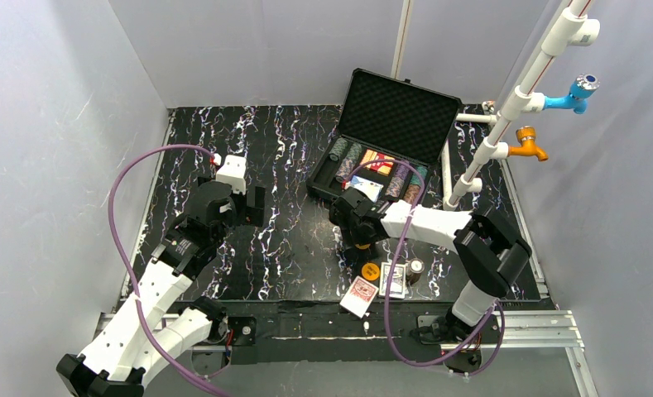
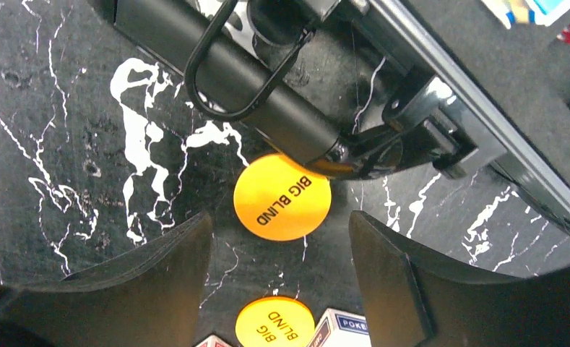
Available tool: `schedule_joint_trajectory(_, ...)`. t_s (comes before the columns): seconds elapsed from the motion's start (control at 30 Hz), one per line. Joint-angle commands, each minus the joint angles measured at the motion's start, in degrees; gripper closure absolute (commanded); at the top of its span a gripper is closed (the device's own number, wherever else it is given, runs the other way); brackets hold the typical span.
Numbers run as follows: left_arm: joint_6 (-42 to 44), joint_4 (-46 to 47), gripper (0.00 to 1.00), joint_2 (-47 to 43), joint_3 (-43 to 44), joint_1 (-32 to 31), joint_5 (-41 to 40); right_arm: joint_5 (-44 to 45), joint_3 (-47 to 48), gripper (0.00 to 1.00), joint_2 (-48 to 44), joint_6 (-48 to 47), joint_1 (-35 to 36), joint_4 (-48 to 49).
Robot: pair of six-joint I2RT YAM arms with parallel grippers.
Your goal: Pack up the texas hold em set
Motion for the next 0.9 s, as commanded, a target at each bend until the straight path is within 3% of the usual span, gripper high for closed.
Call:
schedule_joint_trajectory(0.0,0.46,0.26,0.02,-0.92,-0.47,0.26,-1.38,-1.46,-0.24,0.24,1.30,-1.56,-1.54,3.47)
schedule_joint_trajectory(0.6,0.60,0.26,0.02,-0.70,-0.40,0.27,-1.21,-6.63,-4.45,0.37,2.29,-2.61,-4.11,4.92)
schedule_joint_trajectory(0.87,0.60,0.30,0.02,-0.66,-0.37,0.26,-1.03,-7.31,-5.23,0.33,1.98,-3.13,-3.62,3.21)
